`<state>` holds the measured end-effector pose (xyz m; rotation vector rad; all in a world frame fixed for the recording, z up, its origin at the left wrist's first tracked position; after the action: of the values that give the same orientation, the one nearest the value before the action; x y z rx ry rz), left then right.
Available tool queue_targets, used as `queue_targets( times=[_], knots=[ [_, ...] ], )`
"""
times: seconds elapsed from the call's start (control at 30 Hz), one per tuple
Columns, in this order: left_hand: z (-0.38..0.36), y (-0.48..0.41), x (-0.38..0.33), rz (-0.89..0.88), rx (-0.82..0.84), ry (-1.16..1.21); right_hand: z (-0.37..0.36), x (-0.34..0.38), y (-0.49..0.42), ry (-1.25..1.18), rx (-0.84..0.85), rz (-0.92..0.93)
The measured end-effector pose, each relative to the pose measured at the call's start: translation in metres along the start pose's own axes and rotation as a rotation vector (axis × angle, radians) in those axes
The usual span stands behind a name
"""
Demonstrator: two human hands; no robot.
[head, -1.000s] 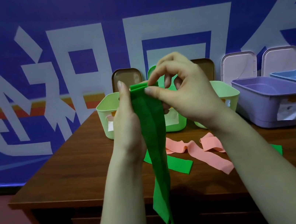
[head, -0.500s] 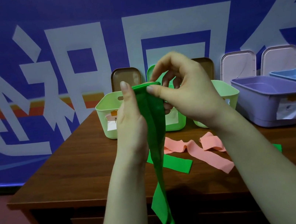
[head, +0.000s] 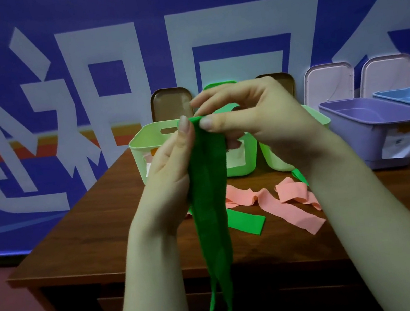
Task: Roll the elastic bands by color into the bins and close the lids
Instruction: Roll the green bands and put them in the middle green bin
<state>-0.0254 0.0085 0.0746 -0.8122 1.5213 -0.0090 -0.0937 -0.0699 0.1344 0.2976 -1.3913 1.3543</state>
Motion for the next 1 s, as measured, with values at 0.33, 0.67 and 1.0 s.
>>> queue_targets(
  times=[0.33,0.67,1.0],
  knots=[
    [0.015,-0.006,0.028,0.075,-0.11,0.255,0.011,-0.098,-0.007,0.121,0.084,-0.311],
    [0.021,-0.007,0.029,0.017,-0.175,0.236,0.017,-0.225,0.053,0.964,0.549,-0.939],
    [0.023,-0.006,0.03,0.015,-0.254,0.276,0.008,-0.214,0.05,0.852,0.542,-0.771]
  ],
)
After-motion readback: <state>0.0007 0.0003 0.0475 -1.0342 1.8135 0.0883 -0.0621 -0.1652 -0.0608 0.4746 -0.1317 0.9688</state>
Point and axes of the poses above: each hand's wrist, its own y-axis away from the middle knuckle, its own z-axis out of the back of the hand, x = y × z, the point moved 8 cm from there along -y, towards the middle knuckle, and after that the axes turned 1 degree about -z, right-handed, at the moved point
